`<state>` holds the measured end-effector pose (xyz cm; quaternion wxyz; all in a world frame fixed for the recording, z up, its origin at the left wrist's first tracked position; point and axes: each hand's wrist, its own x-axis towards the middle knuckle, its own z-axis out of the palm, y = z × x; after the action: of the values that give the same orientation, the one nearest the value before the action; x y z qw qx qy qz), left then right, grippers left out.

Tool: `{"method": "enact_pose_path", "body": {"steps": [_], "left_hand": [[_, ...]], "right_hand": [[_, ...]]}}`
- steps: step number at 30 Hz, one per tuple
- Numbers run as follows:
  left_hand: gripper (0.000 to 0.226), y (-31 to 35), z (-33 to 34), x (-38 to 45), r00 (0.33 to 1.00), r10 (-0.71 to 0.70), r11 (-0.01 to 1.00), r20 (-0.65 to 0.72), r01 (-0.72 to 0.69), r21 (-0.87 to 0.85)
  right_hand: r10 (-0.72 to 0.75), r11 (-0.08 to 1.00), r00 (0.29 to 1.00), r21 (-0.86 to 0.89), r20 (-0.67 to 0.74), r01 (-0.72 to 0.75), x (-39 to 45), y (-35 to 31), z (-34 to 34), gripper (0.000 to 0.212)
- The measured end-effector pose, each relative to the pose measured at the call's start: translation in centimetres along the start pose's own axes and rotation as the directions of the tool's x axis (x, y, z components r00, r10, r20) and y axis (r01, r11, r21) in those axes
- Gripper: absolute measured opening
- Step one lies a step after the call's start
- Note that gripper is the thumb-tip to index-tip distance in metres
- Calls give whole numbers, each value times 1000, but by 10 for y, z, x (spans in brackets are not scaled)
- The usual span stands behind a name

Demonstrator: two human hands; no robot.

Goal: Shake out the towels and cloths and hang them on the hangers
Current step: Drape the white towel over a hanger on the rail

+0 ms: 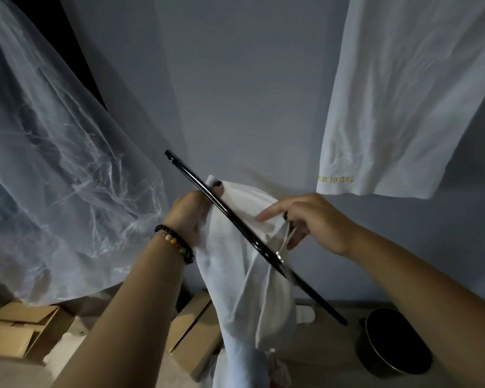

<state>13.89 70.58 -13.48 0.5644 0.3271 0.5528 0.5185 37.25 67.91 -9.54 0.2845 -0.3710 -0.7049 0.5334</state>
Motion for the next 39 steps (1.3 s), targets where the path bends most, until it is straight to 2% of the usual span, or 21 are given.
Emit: {"method": "enact_pose_path", "body": {"steps": [3,5,7,9,10,12,13,15,17,19,21,23,24,26,27,28,30,32,33,36,39], "left_hand": [[29,-7,5,4,997,-75,993,30,78,-89],[18,-7,9,6,994,-100,988,31,103,-113],[13,-8,15,9,991,-129,986,20,131,-107],[20,-8,23,10,987,-153,980,57,159,-119],[25,-10,28,14,985,-161,979,68,168,-116],[29,-10,37,14,981,-187,978,58,192,-86],[28,-8,40,12,980,-196,978,47,199,-61],[23,-7,40,16,979,-199,980,47,198,21],[44,-5,35,15,979,-198,973,54,189,131],[42,0,33,3,985,-169,971,48,158,179],[30,-1,30,-6,995,-93,967,23,84,242],[31,-13,24,-17,988,72,948,-140,-24,317],[36,-24,21,-28,952,185,930,-242,-90,357],[23,-49,21,-62,842,385,887,-378,-224,404],[17,-63,24,-80,815,439,865,-379,-268,424],[15,-76,30,-99,823,463,845,-328,-298,444],[14,-104,42,-122,900,410,828,-148,-299,474],[21,-126,55,-136,968,249,822,17,-220,526],[26,-134,59,-138,982,175,801,75,-186,569],[17,-151,64,-138,986,25,723,164,-131,678],[13,-163,65,-141,986,58,712,155,-150,686]], "right_hand": [[108,990,982,78,153,-121,-3,5,1,43],[80,995,971,-74,227,-65,-11,11,3,55],[81,950,963,-312,258,4,-20,13,7,87],[146,866,968,-500,205,-25,-27,8,19,111],[147,821,978,-570,149,-37,-28,8,27,116],[61,782,997,-622,40,-22,-30,16,42,110],[-2,808,1000,-590,-25,-14,-29,23,48,99],[-70,902,972,-430,-226,-36,-25,37,52,61],[-30,964,899,-250,-438,-89,-20,45,48,25],[-5,985,824,-144,-567,-93,-16,47,44,14],[-16,991,785,-111,-619,-68,-14,48,45,17],[2,993,767,-92,-642,-80,-10,51,47,23],[26,993,756,-69,-654,-93,-7,54,49,25],[103,993,726,28,-680,-115,-1,63,50,27],[152,988,711,87,-687,-126,3,68,51,27],[193,981,697,135,-691,-138,6,72,52,26],[245,969,672,195,-699,-150,10,76,55,23],[293,954,652,255,-699,-156,9,78,60,23],[310,949,645,273,-698,-160,8,80,63,23],[300,954,664,237,-685,-186,0,85,72,22],[178,980,705,56,-686,-193,-14,84,71,41]]}}
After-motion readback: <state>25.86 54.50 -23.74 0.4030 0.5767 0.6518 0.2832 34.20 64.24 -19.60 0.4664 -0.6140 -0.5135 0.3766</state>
